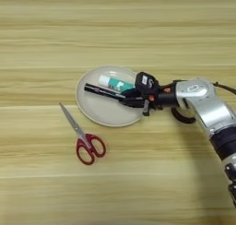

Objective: Move the objects on the table

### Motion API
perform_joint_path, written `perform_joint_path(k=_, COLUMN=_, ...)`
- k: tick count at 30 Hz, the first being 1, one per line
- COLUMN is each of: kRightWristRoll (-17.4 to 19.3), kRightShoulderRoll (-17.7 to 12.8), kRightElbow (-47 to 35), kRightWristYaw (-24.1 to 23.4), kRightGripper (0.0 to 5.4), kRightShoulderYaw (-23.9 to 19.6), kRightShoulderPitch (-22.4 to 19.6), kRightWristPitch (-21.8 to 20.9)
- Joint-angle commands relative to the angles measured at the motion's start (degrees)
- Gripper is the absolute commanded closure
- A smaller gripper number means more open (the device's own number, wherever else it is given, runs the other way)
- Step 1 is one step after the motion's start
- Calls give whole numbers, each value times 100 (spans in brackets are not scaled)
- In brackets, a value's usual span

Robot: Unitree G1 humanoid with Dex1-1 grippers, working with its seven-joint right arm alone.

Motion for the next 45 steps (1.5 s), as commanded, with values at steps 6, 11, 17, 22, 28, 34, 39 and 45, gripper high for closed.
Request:
perform_joint_path(k=6, kRightWristRoll=-12, kRightShoulderRoll=-53, kRightElbow=27, kRightWristYaw=-107, kRightGripper=455, kRightShoulderYaw=-25, kRightShoulderPitch=-418, kRightWristPitch=-144)
perform_joint_path(k=11, kRightWristRoll=-40, kRightShoulderRoll=-22, kRightElbow=228, kRightWristYaw=-102, kRightGripper=455, kRightShoulderYaw=11, kRightShoulderPitch=-452, kRightWristPitch=-173)
perform_joint_path(k=17, kRightWristRoll=-89, kRightShoulderRoll=-13, kRightElbow=439, kRightWristYaw=-78, kRightGripper=455, kRightShoulderYaw=60, kRightShoulderPitch=-485, kRightWristPitch=-257)
perform_joint_path(k=22, kRightWristRoll=-97, kRightShoulderRoll=-10, kRightElbow=524, kRightWristYaw=-74, kRightGripper=455, kRightShoulderYaw=65, kRightShoulderPitch=-513, kRightWristPitch=-299)
perform_joint_path(k=28, kRightWristRoll=-104, kRightShoulderRoll=-9, kRightElbow=585, kRightWristYaw=-74, kRightGripper=455, kRightShoulderYaw=67, kRightShoulderPitch=-528, kRightWristPitch=-334)
perform_joint_path(k=34, kRightWristRoll=-106, kRightShoulderRoll=-5, kRightElbow=619, kRightWristYaw=-75, kRightGripper=455, kRightShoulderYaw=65, kRightShoulderPitch=-548, kRightWristPitch=-347)
perform_joint_path(k=39, kRightWristRoll=-107, kRightShoulderRoll=-3, kRightElbow=642, kRightWristYaw=-79, kRightGripper=455, kRightShoulderYaw=63, kRightShoulderPitch=-561, kRightWristPitch=-354)
perform_joint_path(k=45, kRightWristRoll=-105, kRightShoulderRoll=3, kRightElbow=656, kRightWristYaw=-85, kRightGripper=455, kRightShoulderYaw=60, kRightShoulderPitch=-577, kRightWristPitch=-357)
